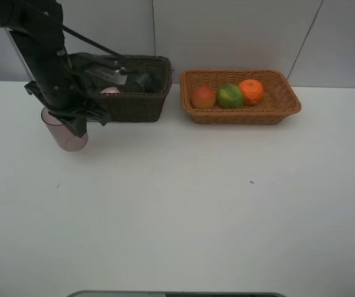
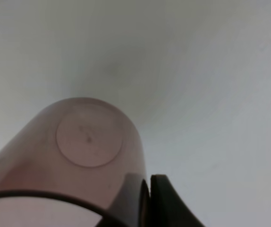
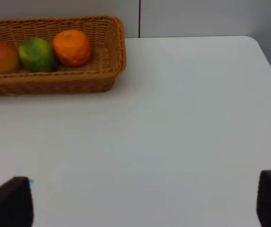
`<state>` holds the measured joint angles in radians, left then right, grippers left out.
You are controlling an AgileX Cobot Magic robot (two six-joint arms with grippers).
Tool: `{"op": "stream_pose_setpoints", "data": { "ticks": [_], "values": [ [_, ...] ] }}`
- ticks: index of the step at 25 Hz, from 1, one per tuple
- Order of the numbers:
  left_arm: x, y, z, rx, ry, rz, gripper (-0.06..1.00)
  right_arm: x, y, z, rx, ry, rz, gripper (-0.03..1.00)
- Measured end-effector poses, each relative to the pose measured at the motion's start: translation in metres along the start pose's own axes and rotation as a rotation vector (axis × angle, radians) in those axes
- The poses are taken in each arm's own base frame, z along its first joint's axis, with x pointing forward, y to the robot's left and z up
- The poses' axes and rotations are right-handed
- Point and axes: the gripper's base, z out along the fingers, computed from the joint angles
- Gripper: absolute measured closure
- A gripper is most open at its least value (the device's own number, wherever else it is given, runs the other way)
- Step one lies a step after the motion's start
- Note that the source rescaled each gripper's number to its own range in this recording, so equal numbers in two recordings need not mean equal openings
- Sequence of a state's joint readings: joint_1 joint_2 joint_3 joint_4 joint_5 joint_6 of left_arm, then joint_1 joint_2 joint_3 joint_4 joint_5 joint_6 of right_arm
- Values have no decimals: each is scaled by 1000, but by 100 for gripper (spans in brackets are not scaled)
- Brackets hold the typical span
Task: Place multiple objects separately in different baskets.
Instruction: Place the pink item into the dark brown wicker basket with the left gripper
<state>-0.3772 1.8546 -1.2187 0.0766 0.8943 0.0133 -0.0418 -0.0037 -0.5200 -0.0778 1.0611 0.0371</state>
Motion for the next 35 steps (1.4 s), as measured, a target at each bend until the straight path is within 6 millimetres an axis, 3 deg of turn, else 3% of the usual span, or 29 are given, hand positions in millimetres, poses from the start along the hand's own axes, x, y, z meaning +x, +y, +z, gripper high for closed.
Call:
{"op": "stream_pose_setpoints", "data": {
  "ticks": [10, 16, 19, 24, 30, 35],
  "values": [
    [-35, 9, -79, -25, -239, -63, 94, 0, 0, 0, 0, 0, 0, -3],
    [-55, 35, -96, -70, -459, -173, 94, 0, 0, 0, 0, 0, 0, -3],
    [-62, 54, -90, -76, -527, -259, 94, 0, 0, 0, 0, 0, 0, -3],
    [-74, 76, -56, -82, -549, -319, 94, 0, 0, 0, 0, 0, 0, -3],
    [-86, 78, -8, -71, -529, -315, 94, 0, 0, 0, 0, 0, 0, -3],
    [-91, 78, 13, -62, -531, -315, 94, 0, 0, 0, 0, 0, 0, -3]
  ]
}}
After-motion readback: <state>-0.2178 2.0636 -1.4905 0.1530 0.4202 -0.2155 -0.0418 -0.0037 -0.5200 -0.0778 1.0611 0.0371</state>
